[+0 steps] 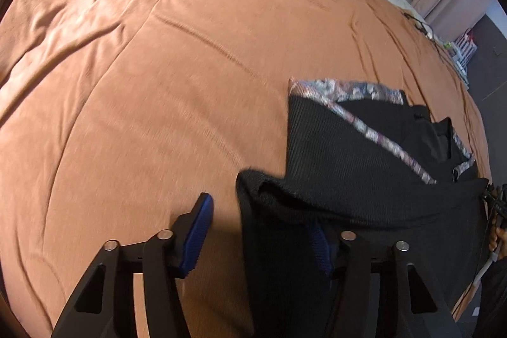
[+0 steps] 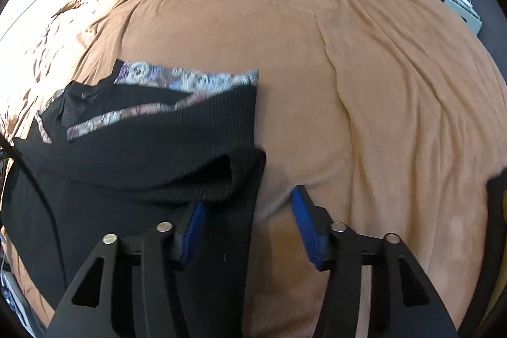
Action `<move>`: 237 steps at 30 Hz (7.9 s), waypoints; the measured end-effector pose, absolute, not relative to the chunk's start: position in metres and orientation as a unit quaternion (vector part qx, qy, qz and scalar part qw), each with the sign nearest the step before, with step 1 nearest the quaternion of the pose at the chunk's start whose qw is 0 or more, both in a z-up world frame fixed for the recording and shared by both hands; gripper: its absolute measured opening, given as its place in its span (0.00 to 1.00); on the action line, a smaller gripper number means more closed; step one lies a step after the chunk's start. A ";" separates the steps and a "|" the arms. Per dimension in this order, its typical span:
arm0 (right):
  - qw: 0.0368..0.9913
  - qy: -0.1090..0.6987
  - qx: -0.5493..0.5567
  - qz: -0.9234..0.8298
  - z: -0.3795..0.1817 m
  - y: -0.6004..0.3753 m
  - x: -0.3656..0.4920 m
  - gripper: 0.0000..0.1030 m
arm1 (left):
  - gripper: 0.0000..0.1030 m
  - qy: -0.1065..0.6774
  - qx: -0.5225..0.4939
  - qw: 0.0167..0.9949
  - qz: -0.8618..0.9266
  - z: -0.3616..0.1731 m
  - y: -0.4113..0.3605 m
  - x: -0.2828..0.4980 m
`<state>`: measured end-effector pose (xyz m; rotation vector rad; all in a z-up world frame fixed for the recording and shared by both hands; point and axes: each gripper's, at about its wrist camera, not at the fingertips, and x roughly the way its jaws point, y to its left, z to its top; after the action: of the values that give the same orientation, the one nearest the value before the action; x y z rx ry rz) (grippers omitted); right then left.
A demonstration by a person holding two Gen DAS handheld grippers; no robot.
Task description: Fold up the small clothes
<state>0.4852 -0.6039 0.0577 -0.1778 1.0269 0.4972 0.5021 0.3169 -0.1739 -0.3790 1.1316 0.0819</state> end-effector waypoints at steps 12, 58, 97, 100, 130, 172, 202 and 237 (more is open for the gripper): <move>0.858 0.441 -0.073 0.254 0.050 -0.592 0.505 0.11 | 0.24 0.516 -0.202 0.832 -0.001 -0.179 0.322 0.529; 0.886 0.430 -0.056 0.164 0.072 -0.585 0.550 0.60 | 0.46 0.517 -0.165 0.837 0.068 -0.159 0.320 0.611; 0.854 0.447 0.169 0.205 0.069 -0.734 0.307 0.60 | 0.47 0.452 -0.325 0.829 0.057 -0.122 0.270 0.344; 0.845 0.450 0.197 0.212 0.059 -0.738 0.300 0.60 | 0.47 0.449 -0.343 0.823 0.053 -0.131 0.266 0.333; 0.809 0.408 0.383 0.180 -0.008 -0.746 0.290 0.13 | 0.09 0.365 -0.500 0.778 0.103 -0.198 0.283 0.309; 0.844 0.418 0.272 0.198 0.040 -0.767 0.153 0.00 | 0.03 0.323 -0.481 0.810 0.095 -0.148 0.275 0.158; 0.881 0.398 0.112 0.230 0.096 -0.679 0.099 0.37 | 0.33 0.289 -0.562 0.772 0.064 -0.194 0.276 0.149; 0.808 0.514 -0.042 0.285 0.031 -0.395 0.254 0.08 | 0.23 0.258 -0.601 0.745 0.132 -0.201 0.282 0.144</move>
<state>0.2536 -0.3951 0.0306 -0.0905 1.0999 0.6087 0.1442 0.2816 -0.2010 -1.3167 0.5648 0.2894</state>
